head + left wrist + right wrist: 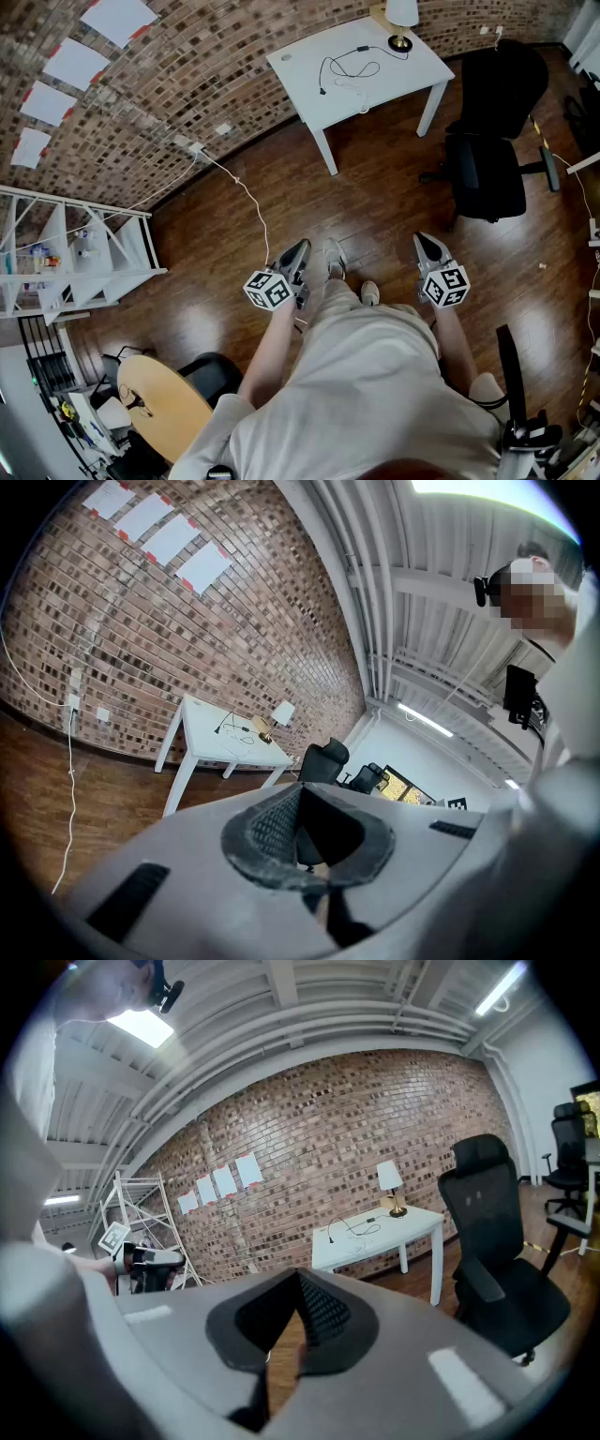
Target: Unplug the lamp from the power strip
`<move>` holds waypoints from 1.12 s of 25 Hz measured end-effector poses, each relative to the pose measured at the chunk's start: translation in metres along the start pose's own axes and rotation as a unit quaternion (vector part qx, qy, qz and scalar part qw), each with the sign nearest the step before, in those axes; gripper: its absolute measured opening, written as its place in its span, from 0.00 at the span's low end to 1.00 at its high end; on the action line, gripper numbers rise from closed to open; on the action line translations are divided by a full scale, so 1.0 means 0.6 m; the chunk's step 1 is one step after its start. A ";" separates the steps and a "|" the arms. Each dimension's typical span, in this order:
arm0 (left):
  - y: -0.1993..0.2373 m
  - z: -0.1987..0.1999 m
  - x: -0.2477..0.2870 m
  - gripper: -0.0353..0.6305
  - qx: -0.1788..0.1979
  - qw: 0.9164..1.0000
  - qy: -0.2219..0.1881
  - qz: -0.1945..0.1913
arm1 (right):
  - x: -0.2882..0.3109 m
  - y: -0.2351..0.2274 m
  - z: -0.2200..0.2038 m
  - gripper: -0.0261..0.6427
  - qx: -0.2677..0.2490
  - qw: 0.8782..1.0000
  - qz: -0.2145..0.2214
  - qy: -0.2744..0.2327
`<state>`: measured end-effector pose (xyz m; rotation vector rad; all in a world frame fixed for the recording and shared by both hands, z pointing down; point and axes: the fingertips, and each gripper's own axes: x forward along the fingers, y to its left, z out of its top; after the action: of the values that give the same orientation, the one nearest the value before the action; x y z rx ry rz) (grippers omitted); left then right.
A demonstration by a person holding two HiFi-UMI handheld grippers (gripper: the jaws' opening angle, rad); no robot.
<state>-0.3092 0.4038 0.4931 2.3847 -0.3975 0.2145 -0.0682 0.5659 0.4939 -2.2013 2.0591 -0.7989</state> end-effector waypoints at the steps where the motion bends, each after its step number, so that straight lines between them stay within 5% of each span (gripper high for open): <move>1: 0.013 0.017 0.011 0.05 0.002 1.000 -0.001 -0.003 | 0.021 0.007 0.010 0.04 0.003 1.000 0.011 -0.006; 5: 0.066 0.076 0.051 0.05 0.004 1.000 0.002 -0.013 | 0.098 0.037 0.056 0.04 0.006 0.998 0.053 -0.027; 10: 0.151 0.154 0.098 0.05 0.022 1.000 0.008 -0.016 | 0.198 0.055 0.127 0.04 -0.011 0.998 0.047 -0.037; 15: 0.211 0.257 0.142 0.06 0.041 0.999 -0.004 -0.029 | 0.274 0.105 0.186 0.04 -0.067 0.993 0.092 -0.040; 18: 0.237 0.297 0.166 0.06 0.069 0.997 0.003 -0.041 | 0.321 0.101 0.195 0.04 -0.087 0.994 0.057 -0.031; 28: 0.373 0.359 0.230 0.06 0.109 0.993 0.038 -0.042 | 0.453 0.042 0.260 0.04 -0.027 0.995 0.000 -0.100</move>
<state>-0.2459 0.0700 0.5079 2.5913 -0.2487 0.3223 -0.0337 0.2571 0.4434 -2.2058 2.0066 -0.5034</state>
